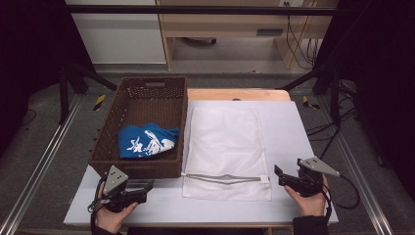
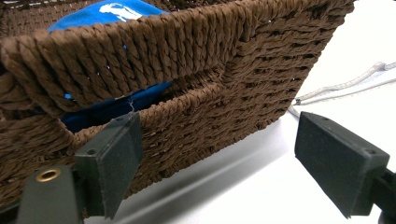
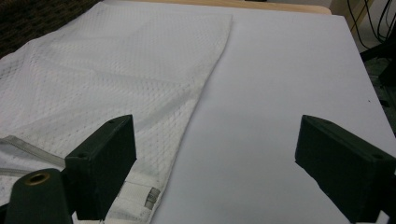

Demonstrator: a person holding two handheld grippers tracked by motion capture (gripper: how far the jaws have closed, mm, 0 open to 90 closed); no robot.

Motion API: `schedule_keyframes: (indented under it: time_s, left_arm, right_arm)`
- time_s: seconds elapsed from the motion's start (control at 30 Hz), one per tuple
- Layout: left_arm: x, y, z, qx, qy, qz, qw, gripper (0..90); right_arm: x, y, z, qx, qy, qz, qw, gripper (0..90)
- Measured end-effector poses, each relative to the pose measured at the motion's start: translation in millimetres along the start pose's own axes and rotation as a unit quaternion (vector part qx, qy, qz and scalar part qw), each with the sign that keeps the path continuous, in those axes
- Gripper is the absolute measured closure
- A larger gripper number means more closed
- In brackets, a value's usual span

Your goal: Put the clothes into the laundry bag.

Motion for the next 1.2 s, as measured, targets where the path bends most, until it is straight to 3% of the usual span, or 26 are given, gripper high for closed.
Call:
schedule_keyframes:
  time_s: [0.23,0.47,0.8,1.0,1.2]
  left_arm:
    - [0.1,0.3,-1.2,-0.001,0.001,0.000,1.0000,14.6]
    - [0.8,-1.2,-0.5,0.000,0.002,0.001,1.0000,14.9]
    - [2.8,-20.7,15.5,0.045,-0.017,0.004,0.9988,17.0]
    - [1.1,-23.3,21.7,0.029,-0.027,-0.004,0.9992,17.0]
    - [3.5,-33.2,21.9,0.034,-0.030,0.000,0.9990,17.3]
  right_arm:
    - [-4.7,1.9,0.7,0.000,-0.004,0.003,1.0000,12.7]
    - [-16.8,2.4,8.5,0.007,-0.015,0.021,0.9996,12.6]
    - [-17.0,4.6,7.4,0.004,-0.016,0.020,0.9997,11.2]
    - [-17.0,4.9,7.4,0.005,-0.020,0.016,0.9997,10.7]
    - [-17.9,5.4,7.4,0.003,-0.026,0.015,0.9996,10.1]
Point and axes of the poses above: each handheld gripper's, and its own axes: y roughly forward along the jaws, z roughly out of its top, x roughly to its right, the point moved 2 cm from there along y, roughly forward along the jaws, and after that the axes turned 11 degrees about -y, right-handed, at the moved point
